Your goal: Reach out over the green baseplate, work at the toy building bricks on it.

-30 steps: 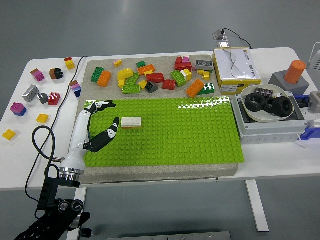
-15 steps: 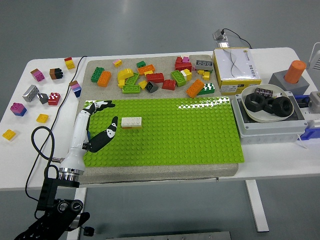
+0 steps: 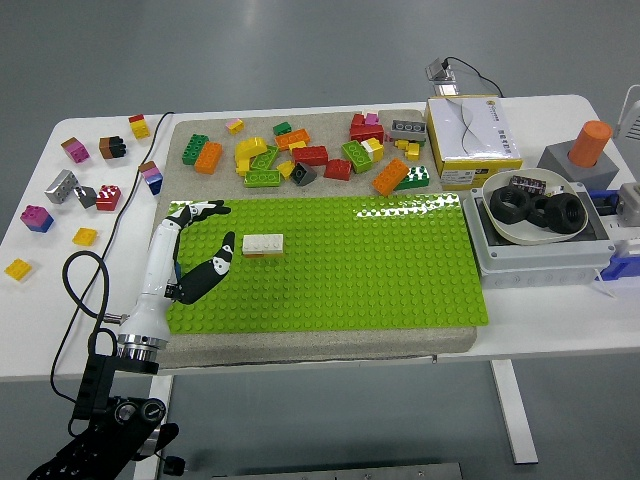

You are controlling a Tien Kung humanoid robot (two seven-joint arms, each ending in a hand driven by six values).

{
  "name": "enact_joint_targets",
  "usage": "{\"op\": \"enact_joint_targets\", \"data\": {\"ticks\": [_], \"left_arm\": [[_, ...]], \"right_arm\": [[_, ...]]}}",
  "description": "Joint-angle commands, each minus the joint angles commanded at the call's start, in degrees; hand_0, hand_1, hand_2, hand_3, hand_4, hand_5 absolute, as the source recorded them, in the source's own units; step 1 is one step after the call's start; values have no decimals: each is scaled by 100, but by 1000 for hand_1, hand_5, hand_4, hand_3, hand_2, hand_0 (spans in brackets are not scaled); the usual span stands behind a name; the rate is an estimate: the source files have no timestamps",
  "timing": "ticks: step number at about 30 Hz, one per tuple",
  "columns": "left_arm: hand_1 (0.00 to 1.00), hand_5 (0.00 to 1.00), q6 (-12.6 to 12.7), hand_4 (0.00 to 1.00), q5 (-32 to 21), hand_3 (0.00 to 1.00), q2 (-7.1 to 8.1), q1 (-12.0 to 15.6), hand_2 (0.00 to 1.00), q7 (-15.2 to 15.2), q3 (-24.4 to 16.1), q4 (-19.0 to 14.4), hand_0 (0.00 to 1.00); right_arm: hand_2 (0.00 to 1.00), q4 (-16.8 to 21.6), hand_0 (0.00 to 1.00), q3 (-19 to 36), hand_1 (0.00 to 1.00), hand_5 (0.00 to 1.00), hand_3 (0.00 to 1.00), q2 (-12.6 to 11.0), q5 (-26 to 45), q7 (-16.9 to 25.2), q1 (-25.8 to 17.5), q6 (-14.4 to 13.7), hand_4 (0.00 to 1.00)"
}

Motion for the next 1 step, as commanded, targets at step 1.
{"op": "enact_joint_targets", "data": {"ticks": [1], "left_arm": [[752, 2, -1, 587, 3, 604, 3, 3, 744, -1, -4, 1, 764]], "right_arm": [[656, 0, 637, 9, 626, 998, 815, 0, -13, 12, 2, -9, 839]]}}
